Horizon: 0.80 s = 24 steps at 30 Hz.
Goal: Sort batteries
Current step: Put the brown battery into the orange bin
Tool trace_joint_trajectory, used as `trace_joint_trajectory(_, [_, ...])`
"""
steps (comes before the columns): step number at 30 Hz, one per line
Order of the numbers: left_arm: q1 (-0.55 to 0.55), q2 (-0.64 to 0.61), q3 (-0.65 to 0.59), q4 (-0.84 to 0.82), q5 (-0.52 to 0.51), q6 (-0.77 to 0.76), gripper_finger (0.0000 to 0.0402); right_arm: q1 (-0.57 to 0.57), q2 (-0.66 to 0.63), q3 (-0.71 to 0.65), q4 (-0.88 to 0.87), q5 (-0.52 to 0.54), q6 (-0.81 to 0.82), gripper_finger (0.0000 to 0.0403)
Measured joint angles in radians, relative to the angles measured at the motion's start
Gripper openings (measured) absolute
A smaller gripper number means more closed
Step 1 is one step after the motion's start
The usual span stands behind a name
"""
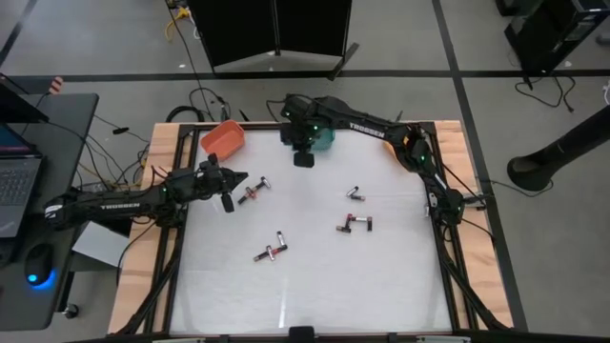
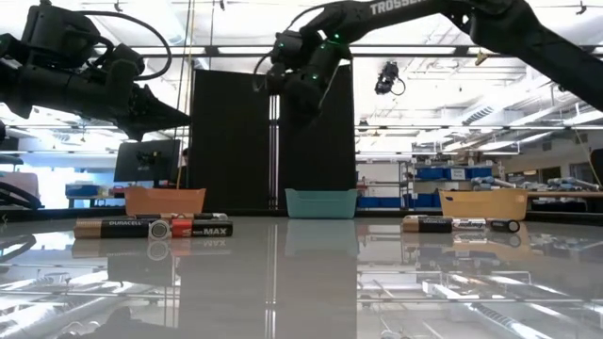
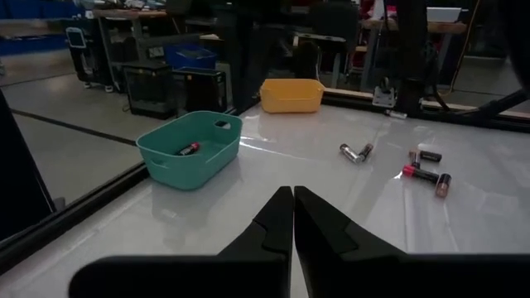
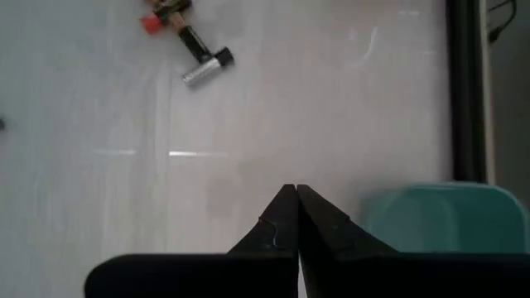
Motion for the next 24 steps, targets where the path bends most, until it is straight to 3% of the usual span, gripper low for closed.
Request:
trace_joint_trajectory(6, [0.0, 0.0, 0.0, 0.001, 0.0, 0.0, 0.0023, 0.056, -0.08, -0.193, 0.188, 0.011, 0.079, 0.0004])
trace_joint_trajectory(13, [0.0, 0.001, 0.017, -0.027, 0.0, 0.0, 0.0023, 0.113, -0.33, -0.615, 0.55, 0.068, 0.178, 0.0004])
trace_joint_trajectory(20, [0.0, 0.008, 0.131, -0.252, 0.008, -0.005, 0.0023, 0.155, -0.596, -1.025, 0.837, 0.215, 0.303, 0.0004])
trace_joint_trajectory(24, [0.0, 0.035, 0.205, -0.403, 0.012, -0.052, 0.0023, 0.16, -0.721, -1.181, 0.886, 0.285, 0.365, 0.0005])
